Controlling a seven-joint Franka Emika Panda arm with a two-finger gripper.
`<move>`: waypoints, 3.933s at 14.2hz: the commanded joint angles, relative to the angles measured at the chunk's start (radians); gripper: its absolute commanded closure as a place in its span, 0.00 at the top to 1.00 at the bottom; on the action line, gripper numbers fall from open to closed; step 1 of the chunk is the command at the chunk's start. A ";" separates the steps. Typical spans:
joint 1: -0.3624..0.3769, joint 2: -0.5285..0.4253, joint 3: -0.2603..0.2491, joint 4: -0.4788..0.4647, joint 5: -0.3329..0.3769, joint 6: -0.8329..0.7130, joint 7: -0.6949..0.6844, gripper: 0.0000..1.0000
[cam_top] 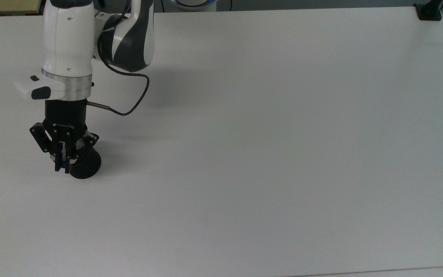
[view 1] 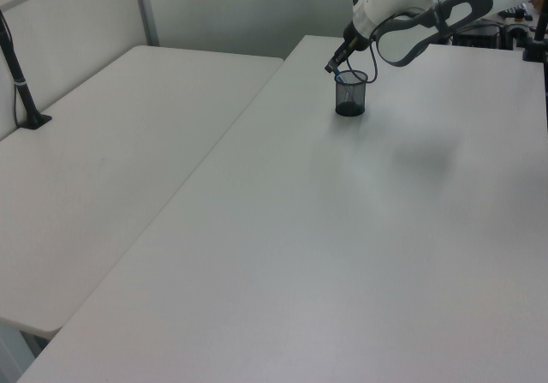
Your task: Remove the marker
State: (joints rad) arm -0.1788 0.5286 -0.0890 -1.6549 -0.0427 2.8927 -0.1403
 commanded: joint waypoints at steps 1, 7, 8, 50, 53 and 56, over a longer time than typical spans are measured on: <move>-0.007 -0.054 -0.012 0.011 0.004 0.008 0.021 0.00; -0.016 -0.287 -0.011 0.000 0.027 -0.272 0.044 0.00; -0.011 -0.317 -0.009 0.000 0.040 -0.344 0.044 0.00; 0.140 -0.472 0.117 -0.003 0.027 -1.104 0.344 1.00; 0.153 -0.530 0.092 -0.005 0.029 -1.191 0.350 1.00; 0.156 -0.556 0.087 -0.012 0.030 -1.207 0.337 1.00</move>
State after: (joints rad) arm -0.0466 0.0117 0.0204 -1.6290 -0.0092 1.6989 0.1864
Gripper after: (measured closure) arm 0.000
